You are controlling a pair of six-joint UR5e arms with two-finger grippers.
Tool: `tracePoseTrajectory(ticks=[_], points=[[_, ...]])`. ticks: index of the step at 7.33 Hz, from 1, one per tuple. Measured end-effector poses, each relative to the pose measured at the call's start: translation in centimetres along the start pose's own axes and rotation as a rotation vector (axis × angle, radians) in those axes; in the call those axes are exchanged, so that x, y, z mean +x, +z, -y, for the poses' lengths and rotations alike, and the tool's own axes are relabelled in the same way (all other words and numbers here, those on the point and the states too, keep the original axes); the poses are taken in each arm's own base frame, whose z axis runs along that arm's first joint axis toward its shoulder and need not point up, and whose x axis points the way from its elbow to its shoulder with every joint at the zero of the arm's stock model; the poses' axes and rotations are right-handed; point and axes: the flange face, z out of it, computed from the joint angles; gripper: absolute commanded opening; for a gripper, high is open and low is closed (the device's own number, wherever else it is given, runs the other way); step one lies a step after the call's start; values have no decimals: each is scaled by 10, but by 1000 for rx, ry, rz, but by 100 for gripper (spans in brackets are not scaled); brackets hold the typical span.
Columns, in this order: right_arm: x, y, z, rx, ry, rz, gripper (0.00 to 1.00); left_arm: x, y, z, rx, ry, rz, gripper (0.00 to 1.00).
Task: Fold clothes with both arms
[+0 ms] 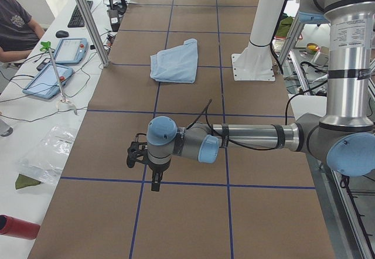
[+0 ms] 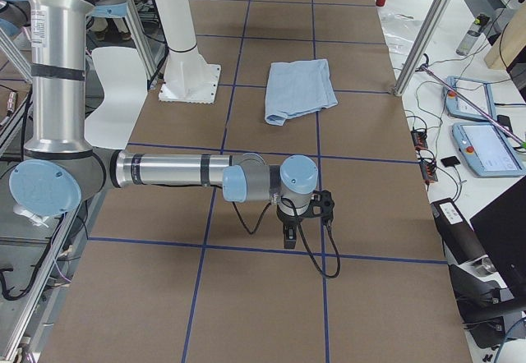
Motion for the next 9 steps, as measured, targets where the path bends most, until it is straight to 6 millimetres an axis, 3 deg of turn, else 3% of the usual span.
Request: tracePoseTrajectory(ticks=[4, 9], points=[[0, 0, 1, 1, 1, -4, 100, 28, -17, 0, -5, 0, -9, 100], [4, 4, -3, -8, 9, -6, 100, 18, -11, -15, -39, 79, -6, 100]])
